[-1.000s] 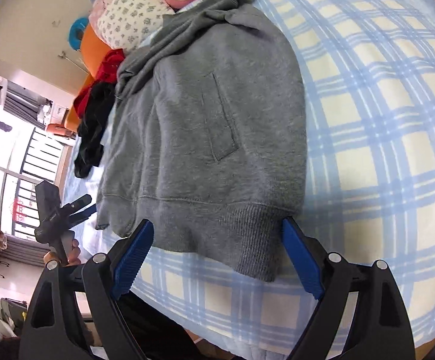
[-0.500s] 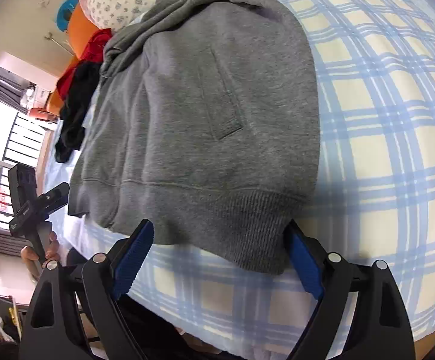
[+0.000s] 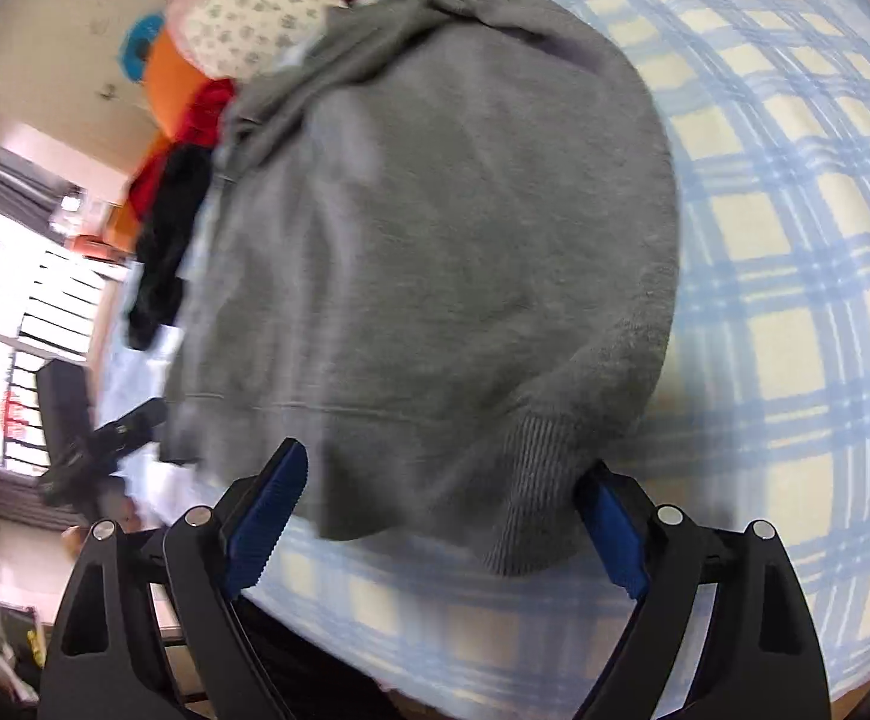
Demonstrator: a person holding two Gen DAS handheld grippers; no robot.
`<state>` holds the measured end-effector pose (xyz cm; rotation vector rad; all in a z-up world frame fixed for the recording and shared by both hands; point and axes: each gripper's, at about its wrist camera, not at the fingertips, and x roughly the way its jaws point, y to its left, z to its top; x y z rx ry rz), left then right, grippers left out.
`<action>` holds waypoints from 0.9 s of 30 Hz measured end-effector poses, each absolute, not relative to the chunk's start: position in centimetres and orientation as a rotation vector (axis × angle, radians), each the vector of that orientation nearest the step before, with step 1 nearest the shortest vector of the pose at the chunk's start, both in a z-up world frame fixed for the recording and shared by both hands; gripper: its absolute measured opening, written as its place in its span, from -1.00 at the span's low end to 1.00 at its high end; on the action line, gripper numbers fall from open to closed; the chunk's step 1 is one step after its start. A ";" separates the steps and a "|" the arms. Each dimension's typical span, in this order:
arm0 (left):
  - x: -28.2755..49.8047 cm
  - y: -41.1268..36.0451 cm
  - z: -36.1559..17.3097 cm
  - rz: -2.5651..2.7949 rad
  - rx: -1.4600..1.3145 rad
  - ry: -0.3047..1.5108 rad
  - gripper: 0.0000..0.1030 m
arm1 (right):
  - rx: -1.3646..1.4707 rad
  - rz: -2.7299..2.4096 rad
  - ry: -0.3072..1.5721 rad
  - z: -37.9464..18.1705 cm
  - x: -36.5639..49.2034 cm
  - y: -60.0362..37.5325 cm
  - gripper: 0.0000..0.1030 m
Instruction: Fold large clothes
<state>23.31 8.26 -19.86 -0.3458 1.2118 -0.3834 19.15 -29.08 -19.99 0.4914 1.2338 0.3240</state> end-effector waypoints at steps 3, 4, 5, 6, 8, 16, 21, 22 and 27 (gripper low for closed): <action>22.9 8.0 -20.3 -0.365 -0.301 1.215 0.96 | 0.487 0.331 1.214 -19.5 18.9 -29.0 0.66; 23.0 7.9 -20.3 -0.355 -0.298 1.216 0.96 | 0.500 0.337 1.202 -19.3 18.9 -28.9 0.50; 23.0 7.8 -20.0 -0.344 -0.303 1.213 0.96 | 0.516 0.343 1.195 -19.2 18.9 -28.9 0.31; 23.0 7.6 -19.8 -0.346 -0.312 1.207 0.94 | 0.528 0.351 1.195 -19.1 19.1 -29.0 0.24; 23.1 7.2 -18.7 -0.333 -0.307 1.182 0.81 | 0.519 0.356 1.195 -18.8 19.4 -28.8 -0.11; 24.9 6.6 -18.4 -0.274 -0.281 1.194 -0.08 | 0.482 0.395 1.171 -18.4 20.5 -27.8 -0.68; 23.9 10.0 -17.8 -0.270 -0.402 1.164 -0.60 | 0.496 0.422 1.044 -15.4 19.3 -28.7 -0.73; 23.5 10.4 -17.4 -0.276 -0.400 1.150 -0.61 | 0.492 0.421 1.020 -14.6 19.1 -29.1 -0.73; 22.3 10.0 -14.4 -0.305 -0.368 1.079 -0.65 | 0.490 0.423 0.925 -11.3 18.4 -30.5 -0.75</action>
